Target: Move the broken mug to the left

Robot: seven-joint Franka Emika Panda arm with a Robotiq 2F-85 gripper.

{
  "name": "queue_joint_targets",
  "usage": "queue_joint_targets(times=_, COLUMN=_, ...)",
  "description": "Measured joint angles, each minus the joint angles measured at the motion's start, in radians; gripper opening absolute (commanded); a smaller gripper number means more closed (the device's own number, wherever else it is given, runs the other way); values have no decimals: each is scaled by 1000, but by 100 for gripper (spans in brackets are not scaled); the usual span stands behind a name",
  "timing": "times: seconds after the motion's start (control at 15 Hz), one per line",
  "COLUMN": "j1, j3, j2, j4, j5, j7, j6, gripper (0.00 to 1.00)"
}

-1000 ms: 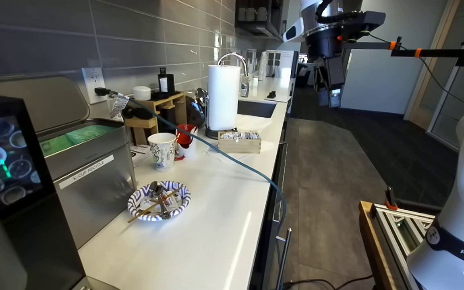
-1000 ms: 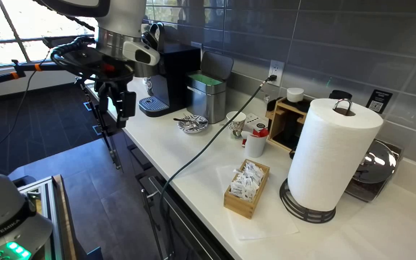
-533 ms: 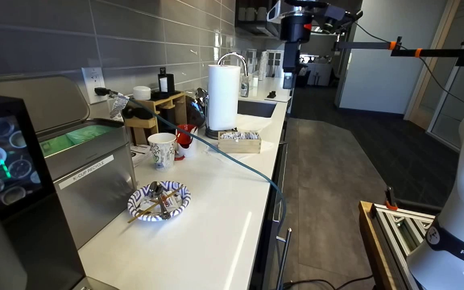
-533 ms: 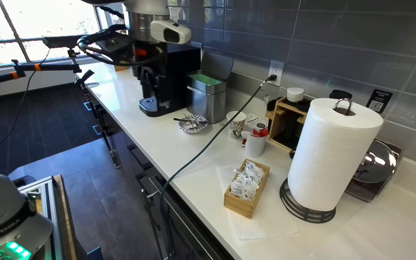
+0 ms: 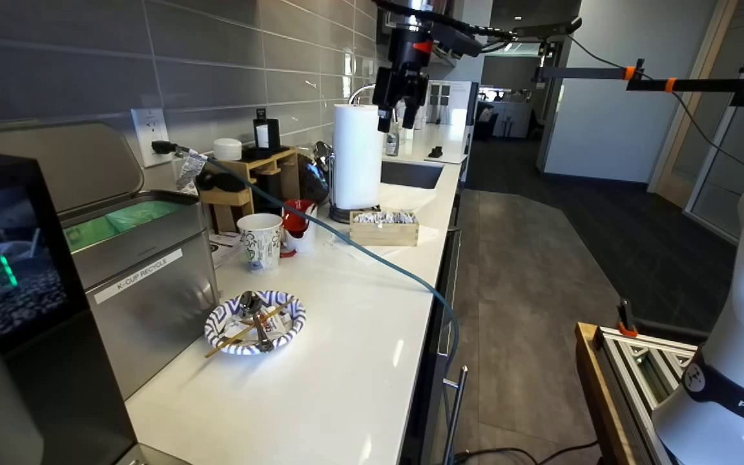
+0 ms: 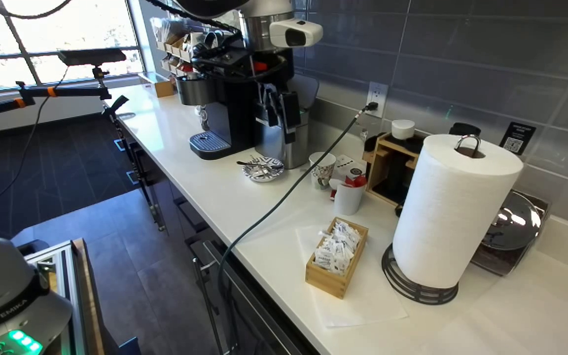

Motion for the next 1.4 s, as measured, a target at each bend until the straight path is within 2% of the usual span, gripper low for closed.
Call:
queue_joint_targets(times=0.47, j1=-6, j3=4, j2=29, j4=40, j5=11, j7=0, j6=-4, gripper=100)
queue_joint_targets(times=0.6, j1=-5, j3=15, j2=53, j4=45, j5=93, j7=-2, j6=57, gripper=100)
queue_joint_targets(times=0.87, j1=-4, j3=48, j2=161, j4=69, j5=224, j7=8, j6=267, gripper=100)
queue_joint_targets(times=1.13, j1=-4, j3=59, j2=275, j4=116, j5=232, j7=53, j6=393, gripper=100)
queue_joint_targets(times=1.4, j1=-6, j3=59, j2=383, j4=196, j5=196, j7=79, j6=401, gripper=100)
